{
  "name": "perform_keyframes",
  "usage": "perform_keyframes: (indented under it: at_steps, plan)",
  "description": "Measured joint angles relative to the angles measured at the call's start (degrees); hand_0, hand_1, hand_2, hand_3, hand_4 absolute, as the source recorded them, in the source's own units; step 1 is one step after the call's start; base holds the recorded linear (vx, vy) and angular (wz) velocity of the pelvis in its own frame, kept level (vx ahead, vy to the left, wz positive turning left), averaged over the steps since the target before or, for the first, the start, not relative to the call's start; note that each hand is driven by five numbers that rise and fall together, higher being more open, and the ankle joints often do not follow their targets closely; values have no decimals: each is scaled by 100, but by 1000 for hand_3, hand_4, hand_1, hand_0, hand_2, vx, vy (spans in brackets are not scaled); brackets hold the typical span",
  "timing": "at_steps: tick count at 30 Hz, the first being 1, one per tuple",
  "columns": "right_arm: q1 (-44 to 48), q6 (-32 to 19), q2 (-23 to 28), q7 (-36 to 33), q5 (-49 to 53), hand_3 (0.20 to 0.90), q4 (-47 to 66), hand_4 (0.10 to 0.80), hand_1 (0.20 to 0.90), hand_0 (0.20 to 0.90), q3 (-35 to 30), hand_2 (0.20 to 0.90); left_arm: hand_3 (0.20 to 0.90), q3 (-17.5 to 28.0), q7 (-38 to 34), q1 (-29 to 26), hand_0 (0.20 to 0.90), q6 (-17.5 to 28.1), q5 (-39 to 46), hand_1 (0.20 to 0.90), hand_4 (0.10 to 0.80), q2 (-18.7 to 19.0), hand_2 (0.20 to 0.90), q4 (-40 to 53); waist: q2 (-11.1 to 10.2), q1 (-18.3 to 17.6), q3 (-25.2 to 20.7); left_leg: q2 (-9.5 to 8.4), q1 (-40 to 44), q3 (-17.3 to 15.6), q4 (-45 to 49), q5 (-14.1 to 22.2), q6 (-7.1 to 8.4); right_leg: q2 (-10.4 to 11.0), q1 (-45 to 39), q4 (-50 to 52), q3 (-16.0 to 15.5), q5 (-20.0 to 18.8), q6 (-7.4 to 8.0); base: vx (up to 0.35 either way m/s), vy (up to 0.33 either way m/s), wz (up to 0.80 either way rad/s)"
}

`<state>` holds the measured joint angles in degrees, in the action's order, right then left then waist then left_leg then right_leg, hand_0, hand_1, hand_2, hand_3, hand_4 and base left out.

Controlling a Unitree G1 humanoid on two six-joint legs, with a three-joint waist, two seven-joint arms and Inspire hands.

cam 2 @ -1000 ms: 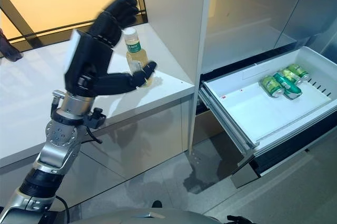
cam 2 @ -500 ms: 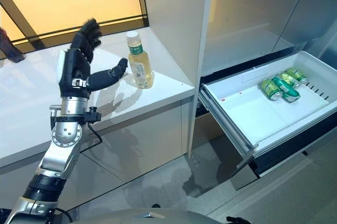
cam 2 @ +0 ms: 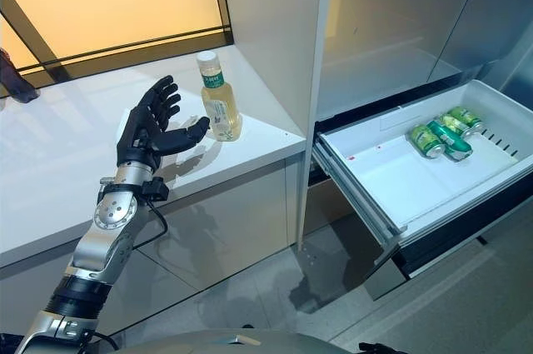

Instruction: Put drinks into fridge and close the fridge

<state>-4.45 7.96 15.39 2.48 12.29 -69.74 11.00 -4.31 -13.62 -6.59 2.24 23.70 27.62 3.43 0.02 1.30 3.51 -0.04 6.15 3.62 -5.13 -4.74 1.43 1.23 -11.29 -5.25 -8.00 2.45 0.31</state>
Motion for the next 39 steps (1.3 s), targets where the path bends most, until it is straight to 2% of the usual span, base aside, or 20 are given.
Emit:
perform_keyframes:
  at_steps: [6, 15, 23, 34, 39]
  plan:
    - [7, 71, -3, -62, 0, 900, 39, 800, 900, 900, 2, 900, 900, -48, -47, -1, 900, -215, 160, 900, 800, -26, 900, -6, 19, -20, -5, 1, 4, -15, -12, 1, -1, 1, 1, 0, 15, 0, 0, 0, 0, 0]
    - [62, 111, -4, -67, 0, 900, 41, 800, 900, 900, 8, 900, 900, -59, -257, -24, 900, -219, 196, 900, 800, -32, 900, -108, 37, -146, -15, 3, 20, -36, -1, 1, -1, 1, -2, 0, 40, -1, -1, 10, 0, -1]
    - [74, 174, 3, -69, -1, 900, 68, 800, 900, 900, 10, 900, 900, -268, -283, -49, 900, -381, 587, 900, 800, -149, 900, -273, 54, -185, -26, 8, 45, -86, -1, 3, -2, 1, 2, 0, 95, -2, -1, 15, 1, -3]
    - [85, 288, 23, -76, 0, 900, 217, 800, 900, 900, 69, 900, 900, -283, -159, -99, 900, -600, 1020, 900, 800, -217, 900, -272, 57, -285, -28, 15, 57, -176, -1, 14, -9, 2, 21, 0, 165, -8, 6, 0, -2, -3]
    - [98, 326, 34, -76, 1, 900, 229, 800, 900, 900, 106, 900, 900, -398, -188, -300, 900, -641, 1030, 900, 800, -217, 900, -273, 56, -292, -28, 14, 57, -198, 0, 14, -11, 4, 33, 0, 195, -17, 8, 1, 0, -2]
